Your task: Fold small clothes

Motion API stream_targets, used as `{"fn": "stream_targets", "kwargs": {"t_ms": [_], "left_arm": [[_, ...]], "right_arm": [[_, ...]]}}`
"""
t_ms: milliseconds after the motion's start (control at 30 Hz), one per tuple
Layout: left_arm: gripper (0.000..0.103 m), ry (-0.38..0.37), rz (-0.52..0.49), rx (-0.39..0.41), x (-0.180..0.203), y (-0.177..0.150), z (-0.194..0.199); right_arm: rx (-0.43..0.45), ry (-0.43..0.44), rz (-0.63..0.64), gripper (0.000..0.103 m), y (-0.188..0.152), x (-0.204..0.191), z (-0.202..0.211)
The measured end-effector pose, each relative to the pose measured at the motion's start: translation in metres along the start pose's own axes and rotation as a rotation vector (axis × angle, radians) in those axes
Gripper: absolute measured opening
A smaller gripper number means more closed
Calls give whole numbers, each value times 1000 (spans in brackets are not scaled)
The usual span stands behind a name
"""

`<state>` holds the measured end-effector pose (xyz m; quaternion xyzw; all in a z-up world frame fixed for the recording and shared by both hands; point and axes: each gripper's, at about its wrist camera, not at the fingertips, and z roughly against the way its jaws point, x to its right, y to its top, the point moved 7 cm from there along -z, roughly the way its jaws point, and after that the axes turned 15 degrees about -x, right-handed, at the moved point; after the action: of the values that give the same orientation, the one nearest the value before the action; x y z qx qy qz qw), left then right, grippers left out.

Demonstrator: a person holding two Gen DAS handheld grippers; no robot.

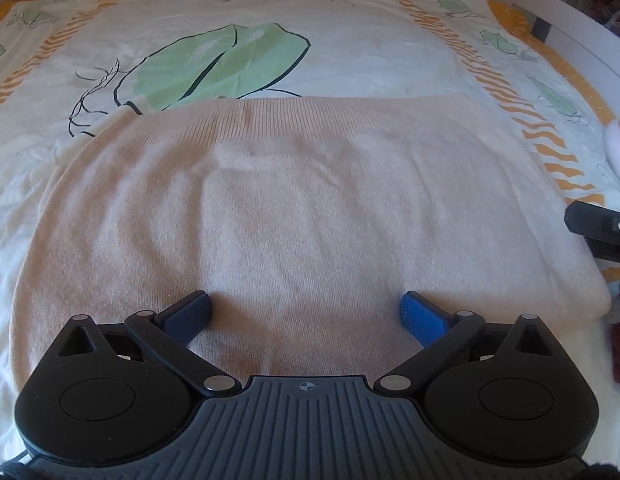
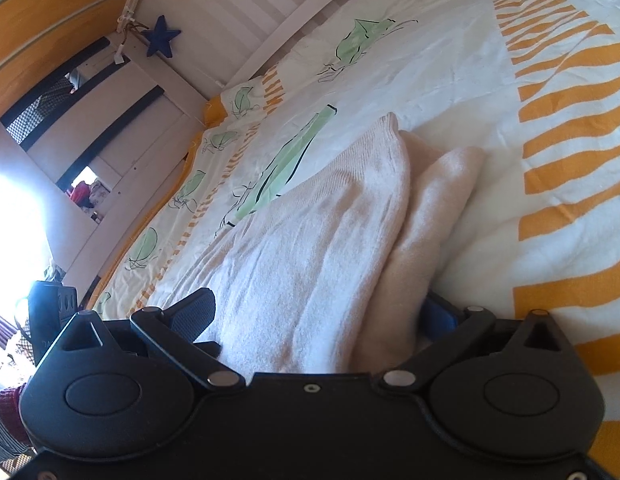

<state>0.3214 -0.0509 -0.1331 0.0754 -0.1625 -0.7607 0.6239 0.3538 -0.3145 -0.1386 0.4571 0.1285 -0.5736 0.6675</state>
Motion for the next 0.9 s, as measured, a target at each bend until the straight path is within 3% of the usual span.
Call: {"fn": "stream_targets", "kwargs": {"t_ms": [200, 267, 500, 600, 667, 767, 900], "left_arm": [[100, -74, -21, 18, -10, -1, 15], [93, -92, -5, 48, -19, -3, 27], [93, -45, 87, 162, -77, 3, 65], [93, -35, 123, 190, -102, 9, 70], [93, -45, 155, 213, -120, 15, 73], [93, -51, 191, 240, -142, 22, 73], [93, -25, 194, 241, -164, 26, 67]], "right_arm": [[-1, -54, 25, 103, -3, -5, -3], [-20, -59, 7, 103, -1, -5, -3], [-111, -165, -56, 100, 8, -12, -10], [-152, -273, -53, 77, 8, -15, -12], [-173, -318, -84, 44, 6, -12, -12], [-158, -319, -146, 32, 4, -10, -7], [-145, -377, -118, 27, 6, -25, -3]]}}
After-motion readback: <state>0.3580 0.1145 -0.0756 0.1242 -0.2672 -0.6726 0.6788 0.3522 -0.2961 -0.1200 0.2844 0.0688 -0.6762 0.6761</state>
